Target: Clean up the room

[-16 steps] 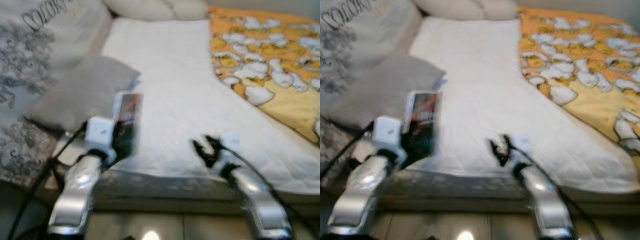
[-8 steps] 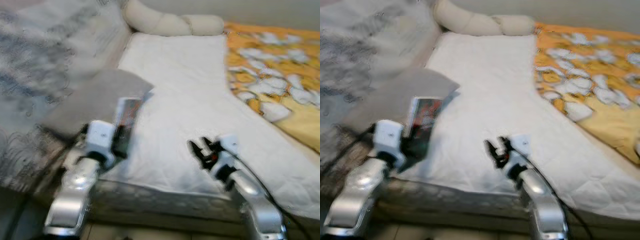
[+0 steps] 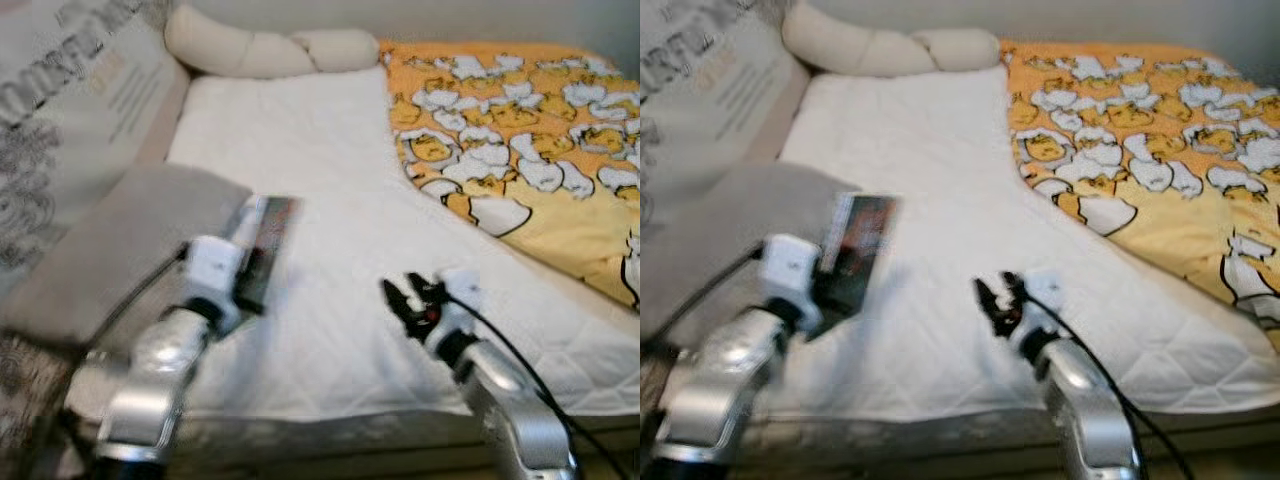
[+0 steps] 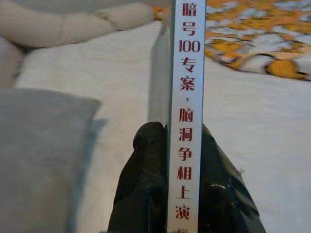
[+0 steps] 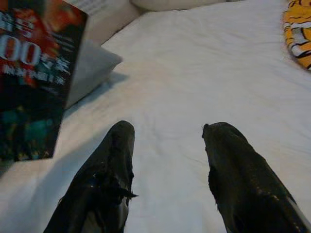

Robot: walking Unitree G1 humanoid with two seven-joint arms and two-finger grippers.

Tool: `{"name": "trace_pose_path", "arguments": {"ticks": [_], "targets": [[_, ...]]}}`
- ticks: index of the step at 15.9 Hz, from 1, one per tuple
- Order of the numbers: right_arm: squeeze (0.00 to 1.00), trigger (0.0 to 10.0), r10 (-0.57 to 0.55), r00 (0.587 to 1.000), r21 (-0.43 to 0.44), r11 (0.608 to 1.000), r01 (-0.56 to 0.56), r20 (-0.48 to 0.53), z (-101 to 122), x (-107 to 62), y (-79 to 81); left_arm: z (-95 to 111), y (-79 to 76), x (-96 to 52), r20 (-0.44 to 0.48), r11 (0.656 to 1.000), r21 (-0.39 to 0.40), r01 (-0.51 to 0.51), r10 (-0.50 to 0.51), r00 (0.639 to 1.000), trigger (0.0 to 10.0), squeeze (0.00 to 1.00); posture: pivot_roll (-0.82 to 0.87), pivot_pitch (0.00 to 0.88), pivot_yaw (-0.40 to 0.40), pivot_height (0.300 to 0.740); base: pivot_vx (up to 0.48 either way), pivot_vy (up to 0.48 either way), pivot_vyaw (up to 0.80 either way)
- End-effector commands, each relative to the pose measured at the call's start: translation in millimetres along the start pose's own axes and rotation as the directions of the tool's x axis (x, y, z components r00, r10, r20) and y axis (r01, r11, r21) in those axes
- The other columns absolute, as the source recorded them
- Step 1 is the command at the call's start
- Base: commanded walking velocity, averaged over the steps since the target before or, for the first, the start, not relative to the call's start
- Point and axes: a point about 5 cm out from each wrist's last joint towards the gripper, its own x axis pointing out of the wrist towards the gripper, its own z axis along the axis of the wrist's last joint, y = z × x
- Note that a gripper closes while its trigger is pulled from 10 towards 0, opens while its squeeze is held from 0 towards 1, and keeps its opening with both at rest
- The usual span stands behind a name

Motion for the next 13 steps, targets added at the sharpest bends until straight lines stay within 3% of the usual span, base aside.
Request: {"name": "trace_pose_path", "arguments": {"ticks": [1,5,9,12,13], "targets": [[0.00,10.0,-0.013,1.000,-0.017,1.000,0.014,0.012,5,-2.8,-7.2,11,-6.0,4.9,0.046,1.000,0.002,0.018,-0.018,0.999,10.0,0.00,-0.03,0.000,0.033,0.740,0.259,0.000,0.00],[0.00,10.0,0.043,0.999,-0.033,0.999,-0.043,-0.006,9,-3.3,-9.3,12,4.4,8.4,0.033,0.999,-0.048,-0.011,0.012,0.999,10.0,0.00,-0.01,0.000,0.032,0.740,0.061,0.000,0.00],[0.00,10.0,0.185,0.982,-0.045,0.981,-0.186,-0.032,22,-2.7,-9.0,9,19.9,25.1,-0.080,0.994,-0.074,0.082,-0.088,0.993,10.0,0.00,0.00,0.000,0.036,0.740,0.000,0.000,0.00],[0.00,10.0,0.333,0.938,-0.109,0.933,-0.342,-0.091,34,-9.3,-10.0,12,26.4,48.1,-0.131,0.963,-0.168,0.212,-0.235,0.963,10.0,0.00,-0.02,0.000,0.043,0.740,0.000,0.000,0.00],[0.00,10.0,0.333,0.938,-0.109,0.933,-0.342,-0.091,34,-9.3,-10.0,12,26.4,48.1,-0.131,0.963,-0.168,0.212,-0.235,0.963,10.0,0.00,-0.02,0.000,0.043,0.740,0.000,0.000,0.00]]}}
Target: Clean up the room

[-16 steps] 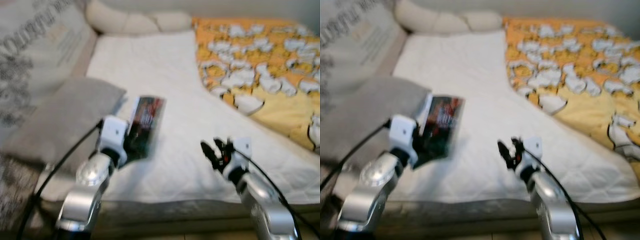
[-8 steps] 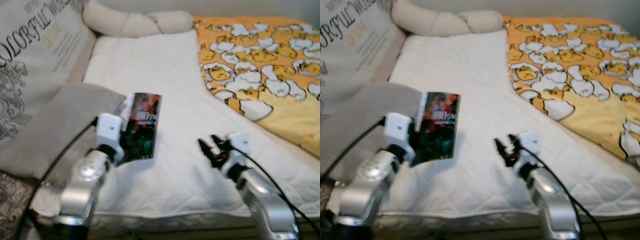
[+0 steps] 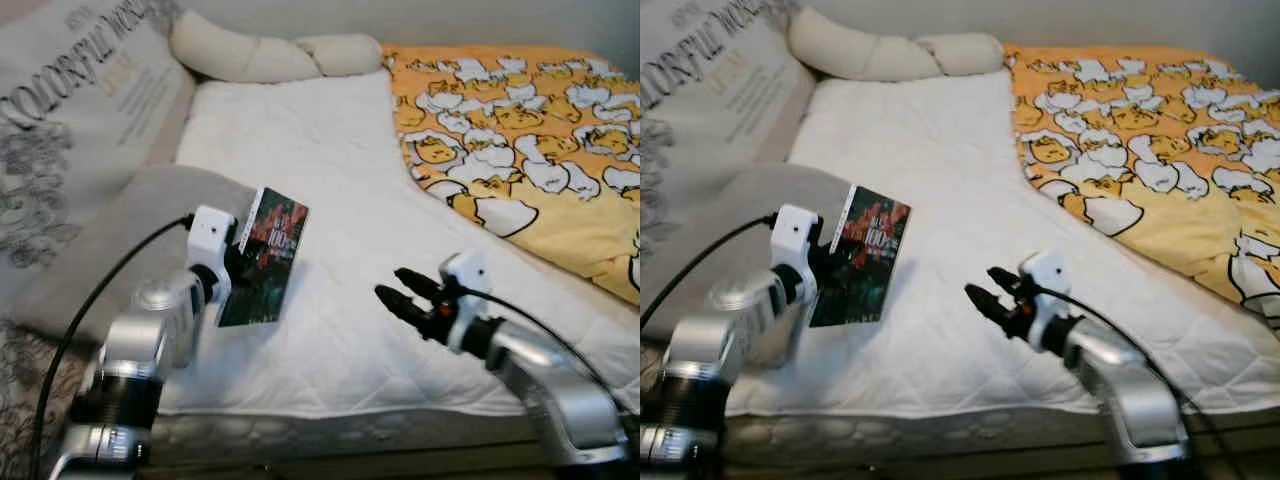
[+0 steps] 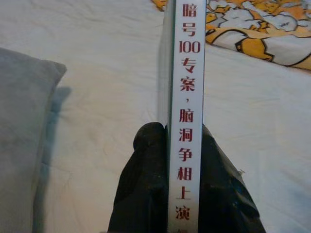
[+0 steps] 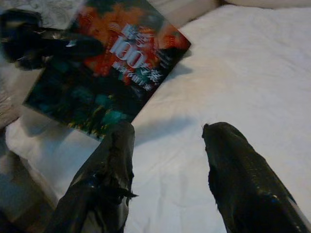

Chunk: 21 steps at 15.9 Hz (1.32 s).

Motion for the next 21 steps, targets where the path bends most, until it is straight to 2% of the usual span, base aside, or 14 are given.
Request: {"name": "trace_pose_path", "arguments": {"ticks": [1,5,7,11,14,17,19,21], "targets": [[0.00,10.0,0.082,0.996,-0.043,0.996,-0.082,-0.018,11,-3.2,1.7,14,0.0,13.3,0.001,0.995,-0.060,0.081,-0.081,0.997,10.0,0.00,-0.03,0.000,0.045,0.740,0.000,0.000,0.00],[0.00,10.0,0.089,0.996,-0.062,0.994,-0.090,-0.027,15,-6.2,-1.2,24,6.8,25.4,0.018,0.995,-0.084,0.046,-0.045,0.999,10.0,0.00,-0.05,0.000,0.049,0.740,0.000,0.000,0.00],[0.00,10.0,0.090,0.995,-0.053,0.994,-0.092,-0.032,14,-7.4,0.1,23,8.8,32.2,0.006,0.994,-0.102,0.029,-0.028,1.000,10.0,0.00,-0.05,0.000,0.049,0.740,0.000,0.000,0.00],[0.00,10.0,0.143,0.988,-0.027,0.989,-0.145,-0.054,11,-7.5,6.2,6,13.1,38.9,-0.063,0.968,-0.249,0.003,-0.020,0.998,10.0,0.00,-0.05,0.000,0.042,0.740,0.000,0.000,0.00],[0.00,10.0,0.197,0.975,-0.025,0.979,-0.200,-0.107,9,-10.7,11.2,-8,10.6,43.4,-0.136,0.957,-0.289,0.010,-0.051,0.989,10.0,0.00,-0.07,0.000,0.037,0.740,0.000,0.000,0.00],[0.00,10.0,0.201,0.970,-0.016,0.979,-0.205,-0.135,10,-18.0,14.7,-16,6.1,48.5,-0.170,0.967,-0.255,-0.015,-0.029,0.985,10.0,0.00,-0.11,0.000,0.029,0.740,0.000,0.000,0.00],[0.00,10.0,0.196,0.967,-0.006,0.980,-0.199,-0.165,9,-27.3,17.6,-16,2.5,52.2,-0.175,0.975,-0.221,-0.009,-0.030,0.984,10.0,0.00,-0.14,0.000,0.024,0.740,0.000,0.000,0.00],[0.00,10.0,0.166,0.968,-0.014,0.985,-0.171,-0.188,10,-34.9,18.5,-11,4.1,54.6,-0.162,0.981,-0.189,-0.041,0.010,0.987,10.0,0.00,-0.19,0.020,0.021,0.740,0.000,0.000,0.00]]}}
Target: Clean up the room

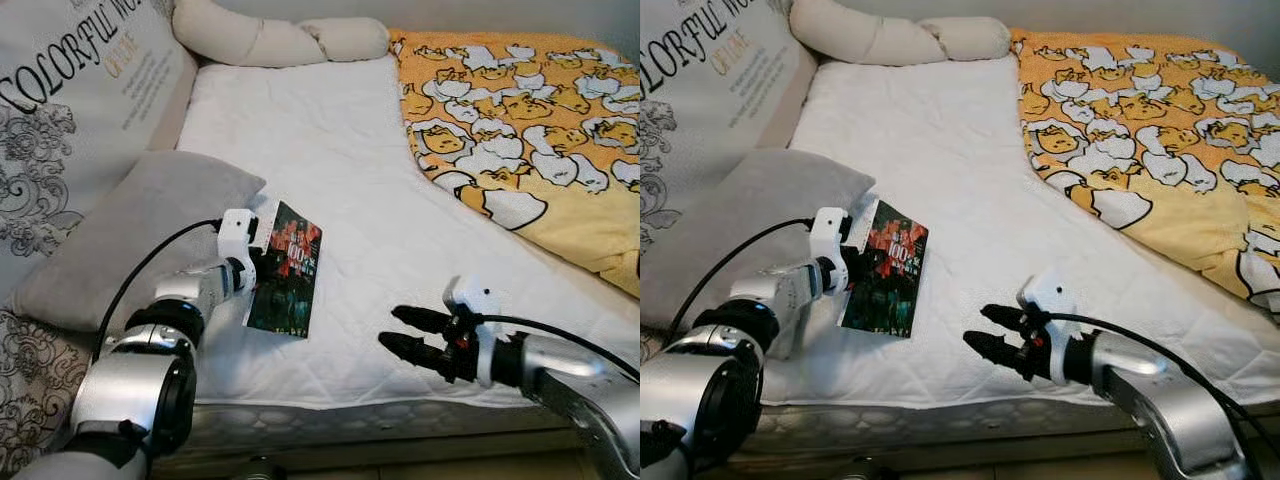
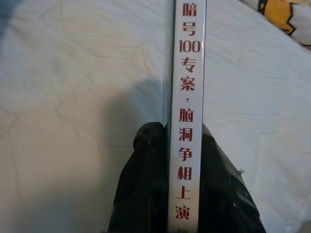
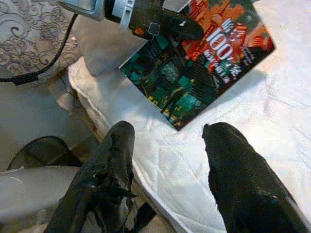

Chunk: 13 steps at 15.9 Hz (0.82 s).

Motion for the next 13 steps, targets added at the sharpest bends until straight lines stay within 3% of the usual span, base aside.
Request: {"name": "trace_pose_path", "arguments": {"ticks": [1,2,3,4,8,13], "targets": [[0.00,10.0,-0.025,1.000,-0.015,1.000,0.025,-0.001,4,-5.9,-0.6,10,-2.4,1.4,0.030,0.999,0.036,-0.014,0.013,0.999,10.0,0.00,-0.19,0.023,0.020,0.740,0.000,0.000,0.00],[0.00,10.0,-0.043,0.999,-0.022,0.999,0.043,-0.006,5,-8.3,-0.7,11,-1.0,1.1,0.035,0.999,0.043,-0.030,0.028,0.999,10.0,0.00,-0.20,0.032,0.019,0.740,0.000,0.000,0.00],[0.00,10.0,-0.066,0.998,-0.023,0.998,0.066,-0.008,6,-11.2,-0.5,11,0.2,1.1,0.033,0.996,0.076,-0.051,0.048,0.998,10.0,0.18,-0.22,0.046,0.015,0.740,0.000,0.000,0.00],[0.00,10.0,-0.086,0.996,-0.025,0.996,0.086,-0.007,6,-12.4,-0.1,12,1.0,1.3,0.032,0.992,0.105,-0.071,0.068,0.997,10.0,1.00,-0.23,0.050,0.015,0.740,0.000,0.000,0.00],[0.00,10.0,-0.122,0.993,-0.020,0.992,0.122,-0.006,6,-12.4,1.5,15,-0.7,3.3,0.048,0.973,0.197,-0.117,0.110,0.993,10.0,1.00,-0.23,0.049,0.019,0.740,0.000,0.000,0.00],[0.00,10.0,-0.139,0.990,-0.019,0.990,0.138,-0.004,6,-11.6,1.1,16,7.7,-0.5,0.066,0.957,0.226,-0.183,0.173,0.983,10.0,1.00,-0.23,0.041,0.016,0.740,0.000,0.000,0.00]]}}
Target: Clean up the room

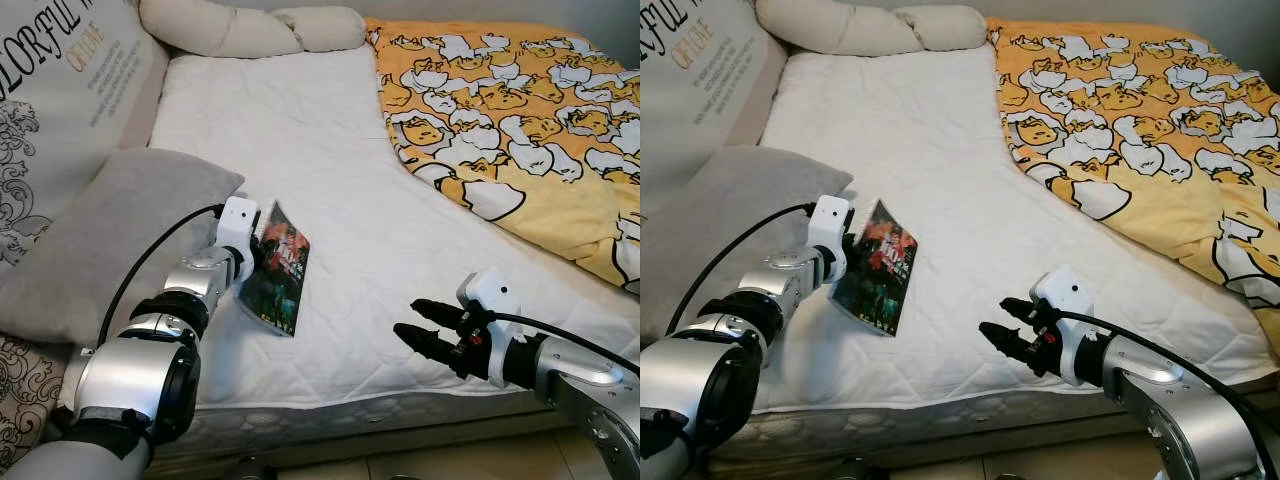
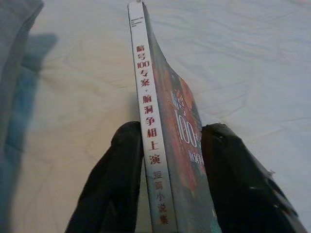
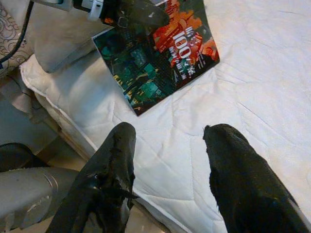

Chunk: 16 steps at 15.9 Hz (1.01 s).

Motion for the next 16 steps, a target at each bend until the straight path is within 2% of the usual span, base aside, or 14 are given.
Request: {"name": "trace_pose_path", "arguments": {"ticks": [1,3,6,11,12,13,14,15,16], "targets": [[0.00,10.0,-0.011,1.000,-0.016,1.000,0.011,0.010,4,-1.1,0.9,1,4.3,-1.3,0.005,1.000,0.013,-0.018,0.018,1.000,10.0,1.00,-0.23,0.037,0.014,0.740,0.000,0.000,0.00],[0.00,10.0,-0.026,1.000,-0.022,0.999,0.026,0.017,5,0.3,-1.7,-2,8.3,-2.8,-0.002,0.999,0.031,-0.034,0.034,0.999,10.0,1.00,-0.22,0.032,0.011,0.740,0.000,0.000,0.00],[0.00,10.0,-0.042,0.999,-0.033,0.999,0.043,0.026,7,2.5,-5.8,-9,22.4,-8.2,-0.009,0.993,0.062,-0.102,0.102,0.995,10.0,1.00,-0.22,0.021,0.007,0.740,0.000,0.000,0.00],[0.00,10.0,-0.053,0.998,-0.040,0.998,0.055,0.045,8,6.8,-7.3,-22,30.2,-13.2,-0.013,0.993,0.052,-0.105,0.106,0.994,10.0,0.97,-0.20,0.000,0.016,0.740,0.000,0.000,0.00],[0.00,10.0,-0.076,0.995,-0.038,0.996,0.079,0.058,8,9.2,-8.5,-19,30.8,-14.0,0.027,0.996,0.026,-0.089,0.088,0.996,10.0,0.87,-0.19,0.000,0.021,0.740,0.000,0.000,0.00],[0.00,10.0,-0.099,0.993,-0.035,0.994,0.102,0.067,8,10.7,-9.7,-15,30.9,-14.4,0.059,0.997,0.003,-0.077,0.077,0.995,10.0,0.43,-0.18,0.000,0.029,0.740,0.000,0.000,0.00],[0.00,10.0,-0.118,0.990,-0.030,0.992,0.120,0.073,7,10.9,-10.7,-12,30.6,-14.5,0.085,0.997,-0.022,-0.071,0.073,0.994,10.0,0.43,-0.18,0.000,0.029,0.740,0.000,0.000,0.00],[0.00,10.0,-0.181,0.979,-0.011,0.983,0.182,0.094,4,14.6,-13.4,-4,28.3,-14.9,0.154,0.995,-0.093,-0.038,0.052,0.987,10.0,0.00,-0.16,0.000,0.042,0.740,0.000,0.000,0.00],[0.00,10.0,-0.230,0.967,0.006,0.973,0.231,0.113,2,18.2,-15.2,0,22.6,-15.8,0.211,0.993,-0.121,0.012,0.014,0.977,10.0,0.00,-0.15,0.000,0.045,0.740,0.000,0.000,0.00]]}}
